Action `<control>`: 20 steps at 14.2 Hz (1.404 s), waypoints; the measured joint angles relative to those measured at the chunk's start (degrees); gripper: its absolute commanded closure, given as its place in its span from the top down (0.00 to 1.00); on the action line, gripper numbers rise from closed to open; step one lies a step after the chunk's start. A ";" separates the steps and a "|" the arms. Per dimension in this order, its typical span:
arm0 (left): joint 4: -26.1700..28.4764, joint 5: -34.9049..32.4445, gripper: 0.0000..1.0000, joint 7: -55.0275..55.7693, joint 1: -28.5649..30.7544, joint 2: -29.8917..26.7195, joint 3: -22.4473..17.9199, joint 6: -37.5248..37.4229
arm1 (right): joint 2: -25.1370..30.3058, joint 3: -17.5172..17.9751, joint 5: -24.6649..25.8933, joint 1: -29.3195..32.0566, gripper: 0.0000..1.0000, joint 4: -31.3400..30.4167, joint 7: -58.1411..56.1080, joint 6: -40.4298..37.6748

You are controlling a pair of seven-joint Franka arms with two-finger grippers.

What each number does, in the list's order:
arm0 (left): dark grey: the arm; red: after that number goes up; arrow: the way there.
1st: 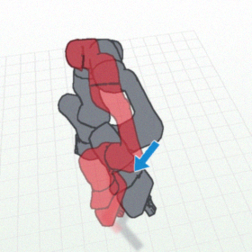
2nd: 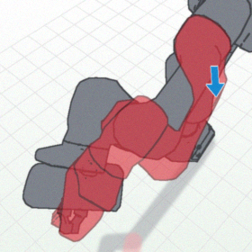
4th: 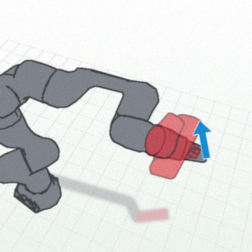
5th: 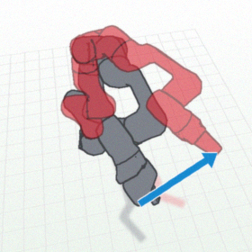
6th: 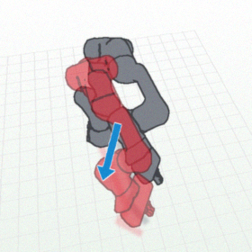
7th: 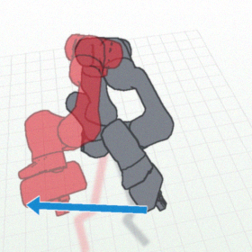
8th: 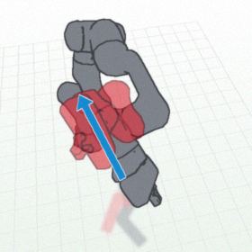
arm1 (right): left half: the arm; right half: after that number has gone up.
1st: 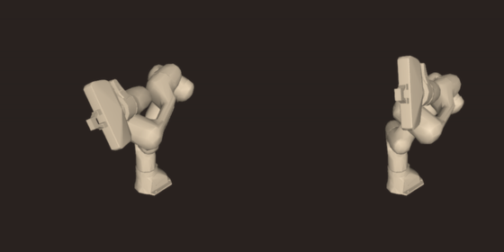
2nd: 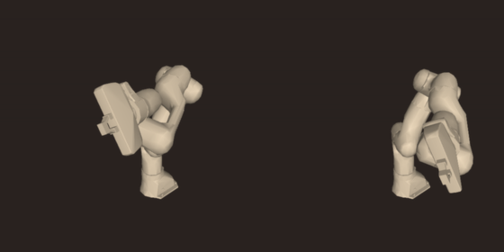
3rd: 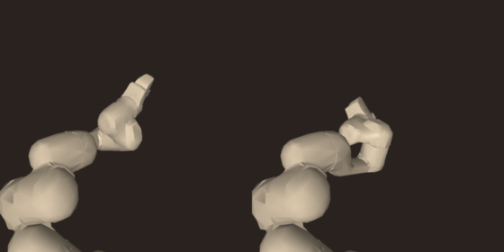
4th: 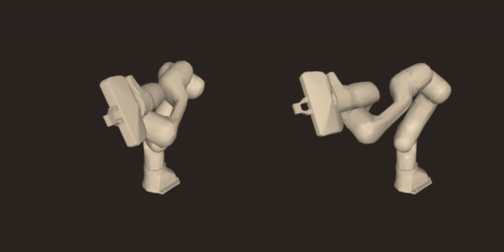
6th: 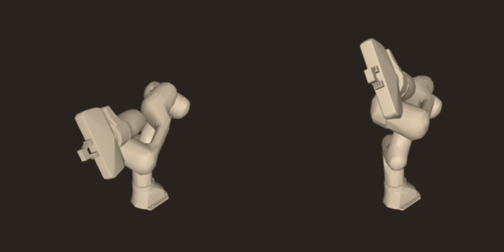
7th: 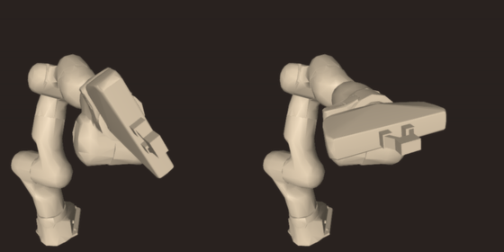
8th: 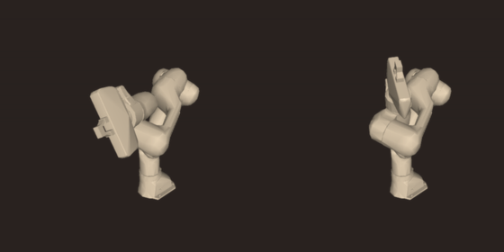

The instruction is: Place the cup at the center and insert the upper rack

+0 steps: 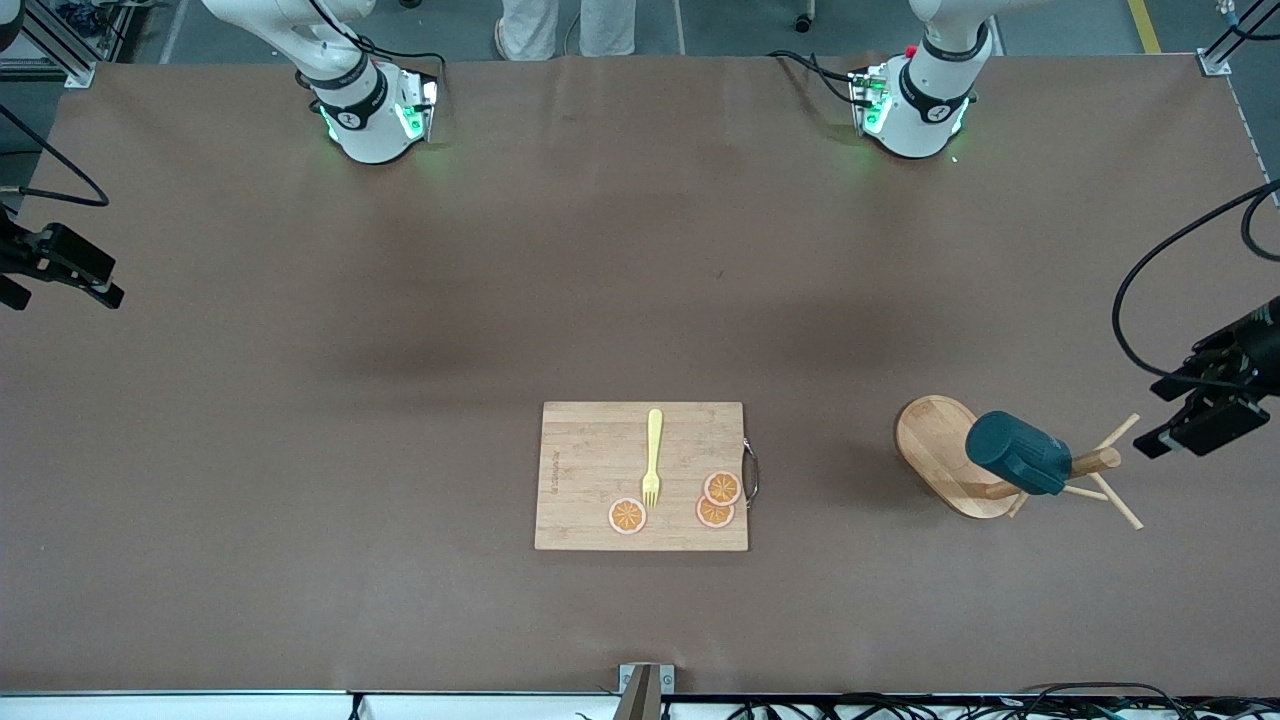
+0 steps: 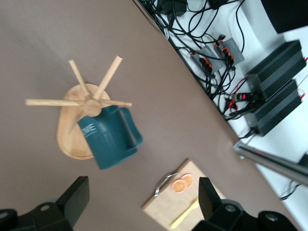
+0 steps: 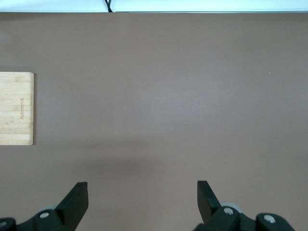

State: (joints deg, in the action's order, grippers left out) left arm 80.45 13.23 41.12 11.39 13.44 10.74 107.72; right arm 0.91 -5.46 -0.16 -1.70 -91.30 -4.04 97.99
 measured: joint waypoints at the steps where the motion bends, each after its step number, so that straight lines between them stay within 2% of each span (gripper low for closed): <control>1: 0.03 -0.68 1.00 -1.73 0.00 -0.87 0.00 -0.93 | 0.00 0.08 0.00 -0.04 1.00 0.00 0.00 -0.08; 6: 0.91 -6.43 1.00 -21.81 -0.04 -5.29 0.44 -7.74 | 0.03 0.37 0.00 -0.15 1.00 0.07 0.00 -0.47; 13: 1.32 -7.60 1.00 -43.60 0.87 -11.40 -0.29 -15.98 | 0.05 0.34 0.00 -0.15 1.00 0.11 0.00 -0.48; 20: 1.86 -7.60 1.00 -45.67 1.76 -13.28 0.10 -16.46 | 0.06 0.24 0.00 -0.15 1.00 0.11 0.00 -0.49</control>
State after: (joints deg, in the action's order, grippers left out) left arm 82.31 5.63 -4.54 13.15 0.16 10.84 91.25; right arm 0.97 -5.22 -0.16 -1.85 -91.19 -4.04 97.49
